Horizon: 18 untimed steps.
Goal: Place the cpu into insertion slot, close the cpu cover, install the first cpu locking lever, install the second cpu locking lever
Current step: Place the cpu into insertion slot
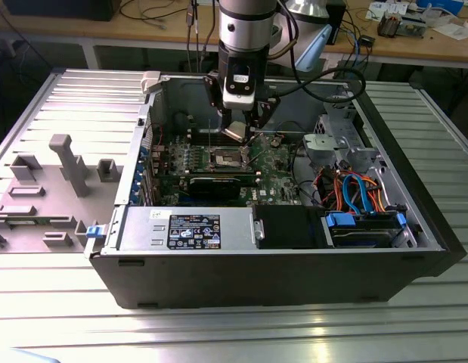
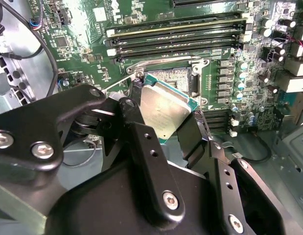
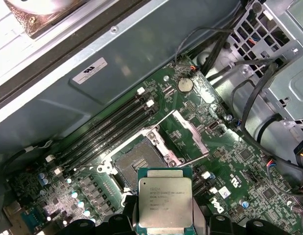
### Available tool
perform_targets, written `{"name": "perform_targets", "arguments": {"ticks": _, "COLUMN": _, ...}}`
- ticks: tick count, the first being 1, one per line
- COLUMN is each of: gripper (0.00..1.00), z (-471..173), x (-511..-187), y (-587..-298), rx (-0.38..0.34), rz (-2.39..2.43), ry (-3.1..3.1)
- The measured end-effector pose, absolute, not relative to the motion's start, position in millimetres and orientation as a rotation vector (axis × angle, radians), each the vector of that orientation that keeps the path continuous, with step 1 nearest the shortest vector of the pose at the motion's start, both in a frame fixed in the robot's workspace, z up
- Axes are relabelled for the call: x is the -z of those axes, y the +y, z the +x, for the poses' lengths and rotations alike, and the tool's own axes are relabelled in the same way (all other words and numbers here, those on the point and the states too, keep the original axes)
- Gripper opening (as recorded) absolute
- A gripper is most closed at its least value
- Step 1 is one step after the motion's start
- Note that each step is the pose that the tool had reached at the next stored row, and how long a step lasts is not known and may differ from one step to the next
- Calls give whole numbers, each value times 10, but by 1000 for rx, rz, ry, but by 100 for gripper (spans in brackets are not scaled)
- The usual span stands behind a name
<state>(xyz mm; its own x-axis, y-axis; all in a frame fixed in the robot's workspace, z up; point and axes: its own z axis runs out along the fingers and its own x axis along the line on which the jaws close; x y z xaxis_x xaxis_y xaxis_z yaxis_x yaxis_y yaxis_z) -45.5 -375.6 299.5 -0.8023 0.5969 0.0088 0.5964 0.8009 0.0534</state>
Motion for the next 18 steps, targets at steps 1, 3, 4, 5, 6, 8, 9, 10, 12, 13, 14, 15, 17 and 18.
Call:
{"name": "perform_targets", "arguments": {"ticks": 1, "gripper": 54, "z": -456, "x": -2995, "y": -3756, "rx": -83, "rz": 987, "ry": 2972}}
{"name": "perform_targets", "arguments": {"ticks": 3, "gripper": 54, "z": -456, "x": -2995, "y": -3756, "rx": -82, "rz": 990, "ry": 2971}}
{"name": "perform_targets", "arguments": {"ticks": 4, "gripper": 54, "z": -456, "x": -2995, "y": -3756, "rx": -81, "rz": 994, "ry": 2970}}
{"name": "perform_targets", "arguments": {"ticks": 5, "gripper": 54, "z": -455, "x": -2995, "y": -3756, "rx": -80, "rz": 997, "ry": 2968}}
{"name": "perform_targets", "arguments": {"ticks": 6, "gripper": 54, "z": -456, "x": -2994, "y": -3756, "rx": -79, "rz": 1001, "ry": 2967}}
{"name": "perform_targets", "arguments": {"ticks": 8, "gripper": 54, "z": -456, "x": -2994, "y": -3756, "rx": -78, "rz": 1006, "ry": 2964}}
{"name": "perform_targets", "arguments": {"ticks": 9, "gripper": 54, "z": -456, "x": -2994, "y": -3756, "rx": -77, "rz": 1008, "ry": 2964}}
{"name": "perform_targets", "arguments": {"ticks": 10, "gripper": 54, "z": -456, "x": -2994, "y": -3756, "rx": -77, "rz": 1012, "ry": 2962}}
{"name": "perform_targets", "arguments": {"ticks": 12, "gripper": 54, "z": -455, "x": -2994, "y": -3756, "rx": -76, "rz": 1016, "ry": 2961}}
{"name": "perform_targets", "arguments": {"ticks": 13, "gripper": 54, "z": -455, "x": -2994, "y": -3756, "rx": -76, "rz": 1018, "ry": 2960}}
{"name": "perform_targets", "arguments": {"ticks": 14, "gripper": 54, "z": -455, "x": -2994, "y": -3756, "rx": -75, "rz": 1020, "ry": 2959}}
{"name": "perform_targets", "arguments": {"ticks": 15, "gripper": 54, "z": -456, "x": -2994, "y": -3756, "rx": -75, "rz": 1022, "ry": 2958}}
{"name": "perform_targets", "arguments": {"ticks": 17, "gripper": 54, "z": -456, "x": -2993, "y": -3756, "rx": -74, "rz": 1025, "ry": 2957}}
{"name": "perform_targets", "arguments": {"ticks": 18, "gripper": 54, "z": -456, "x": -2993, "y": -3756, "rx": -73, "rz": 1029, "ry": 2955}}
